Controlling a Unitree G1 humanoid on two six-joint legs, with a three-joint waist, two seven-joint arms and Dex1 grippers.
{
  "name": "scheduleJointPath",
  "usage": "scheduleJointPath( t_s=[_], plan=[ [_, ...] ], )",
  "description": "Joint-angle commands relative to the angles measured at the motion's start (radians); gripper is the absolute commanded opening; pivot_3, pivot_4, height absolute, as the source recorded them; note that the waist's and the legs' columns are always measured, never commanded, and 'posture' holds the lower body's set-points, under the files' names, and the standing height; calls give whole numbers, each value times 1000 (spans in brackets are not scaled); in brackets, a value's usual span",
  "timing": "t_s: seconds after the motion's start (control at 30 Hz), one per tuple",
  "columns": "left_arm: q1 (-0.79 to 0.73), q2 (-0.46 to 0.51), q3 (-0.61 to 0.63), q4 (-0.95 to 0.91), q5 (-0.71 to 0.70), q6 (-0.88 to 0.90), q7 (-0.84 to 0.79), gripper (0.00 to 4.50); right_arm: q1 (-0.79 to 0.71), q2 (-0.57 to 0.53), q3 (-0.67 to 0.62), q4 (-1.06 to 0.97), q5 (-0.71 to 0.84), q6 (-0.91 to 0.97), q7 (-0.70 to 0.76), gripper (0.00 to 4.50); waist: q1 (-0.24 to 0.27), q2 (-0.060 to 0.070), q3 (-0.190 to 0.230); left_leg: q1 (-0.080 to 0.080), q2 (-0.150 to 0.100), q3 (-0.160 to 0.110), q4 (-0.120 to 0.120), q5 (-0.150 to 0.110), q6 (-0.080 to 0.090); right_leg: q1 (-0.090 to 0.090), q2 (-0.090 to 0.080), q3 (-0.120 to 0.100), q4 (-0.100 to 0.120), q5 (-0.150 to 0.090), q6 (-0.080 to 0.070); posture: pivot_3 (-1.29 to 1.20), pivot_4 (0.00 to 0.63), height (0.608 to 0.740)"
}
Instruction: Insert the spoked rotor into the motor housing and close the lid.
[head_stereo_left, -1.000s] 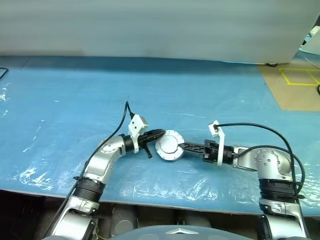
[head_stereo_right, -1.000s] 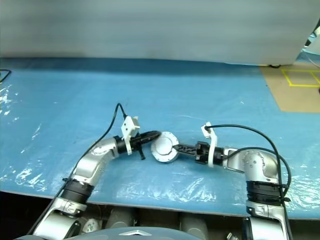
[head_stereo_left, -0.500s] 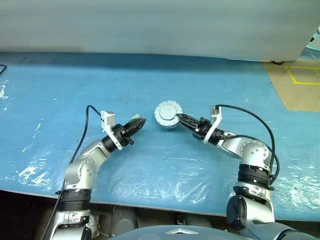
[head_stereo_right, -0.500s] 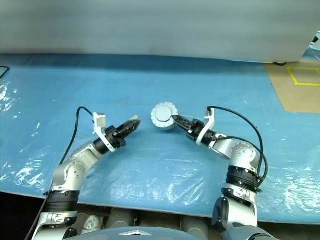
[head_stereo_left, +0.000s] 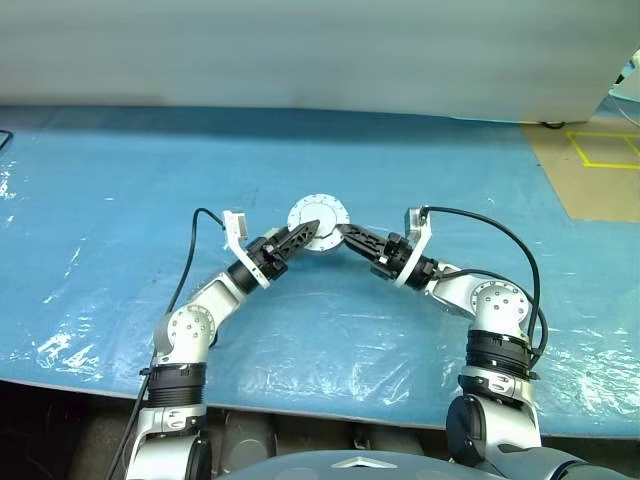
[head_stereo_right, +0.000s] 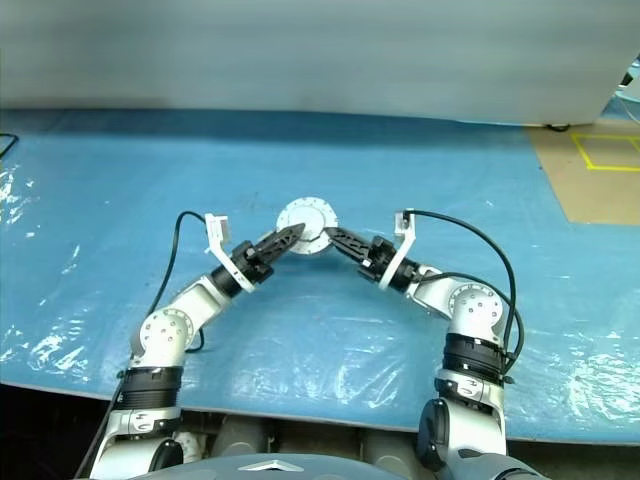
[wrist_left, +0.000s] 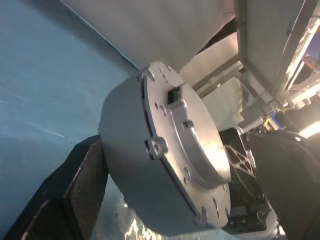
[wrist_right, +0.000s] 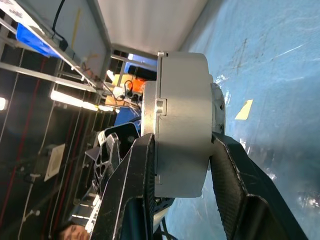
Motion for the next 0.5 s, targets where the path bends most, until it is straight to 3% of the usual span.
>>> scheduleJointPath(
  t_s=[0.03,0.07,0.17,0.3,0.5],
  plan=[
    [-34,-13,3,-8,-45,29,3,4467,4,1,51,-78,80,20,71,1242,0,0,0,0,0,0,0,0,0,0,0,0,0,0,0,0,150,740],
    [-42,-20,15,-2,-68,44,9,4467,10,-3,66,-83,71,14,77,1242,-1,0,0,0,0,0,0,0,0,0,0,0,0,0,0,0,150,740],
    [-61,-35,61,20,-135,89,38,3921,17,-8,88,-79,54,-9,85,1242,0,-1,0,0,0,-1,2,-1,-2,0,0,0,2,0,1,0,150,740],
    [-43,17,45,26,-167,209,31,2726,14,-8,98,-74,56,-24,92,1242,0,-1,0,0,0,-1,5,-1,-2,1,0,0,2,1,1,0,150,740],
    [-40,46,27,21,-199,270,38,2654,5,-22,113,-64,58,-28,108,1242,3,-1,0,-1,0,-1,6,-1,-2,1,-1,0,2,1,1,0,150,740]
  ],
)
